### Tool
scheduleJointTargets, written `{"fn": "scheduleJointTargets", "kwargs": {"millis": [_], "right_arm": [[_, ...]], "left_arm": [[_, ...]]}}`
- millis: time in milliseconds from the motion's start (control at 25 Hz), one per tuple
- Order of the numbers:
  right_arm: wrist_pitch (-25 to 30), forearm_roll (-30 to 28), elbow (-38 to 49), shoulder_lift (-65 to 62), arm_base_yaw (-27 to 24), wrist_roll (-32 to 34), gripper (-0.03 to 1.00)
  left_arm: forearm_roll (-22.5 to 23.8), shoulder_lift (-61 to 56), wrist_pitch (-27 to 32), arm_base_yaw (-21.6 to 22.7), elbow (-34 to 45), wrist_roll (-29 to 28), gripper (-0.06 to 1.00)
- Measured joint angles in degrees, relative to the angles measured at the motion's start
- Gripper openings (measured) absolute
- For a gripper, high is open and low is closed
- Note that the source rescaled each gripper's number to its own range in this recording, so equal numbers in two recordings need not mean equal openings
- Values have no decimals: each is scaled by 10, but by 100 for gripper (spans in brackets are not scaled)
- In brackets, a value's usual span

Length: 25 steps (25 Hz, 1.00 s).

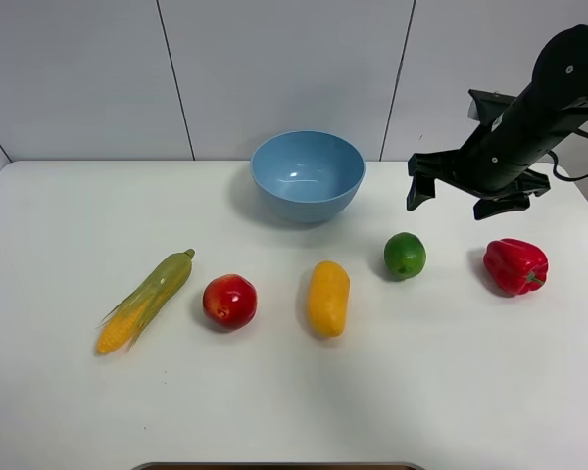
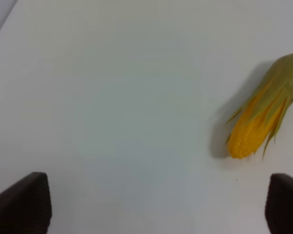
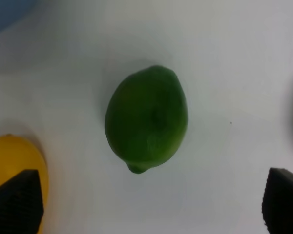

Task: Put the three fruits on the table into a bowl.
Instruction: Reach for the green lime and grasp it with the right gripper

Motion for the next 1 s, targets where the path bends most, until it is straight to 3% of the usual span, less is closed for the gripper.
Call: {"fn": "scheduleJointTargets", "kwargs": {"millis": [1000], "right_arm": [[-80, 13, 0, 139, 5, 23, 90]], "left_arm": [[0, 0, 0, 0, 0, 0, 70]]}}
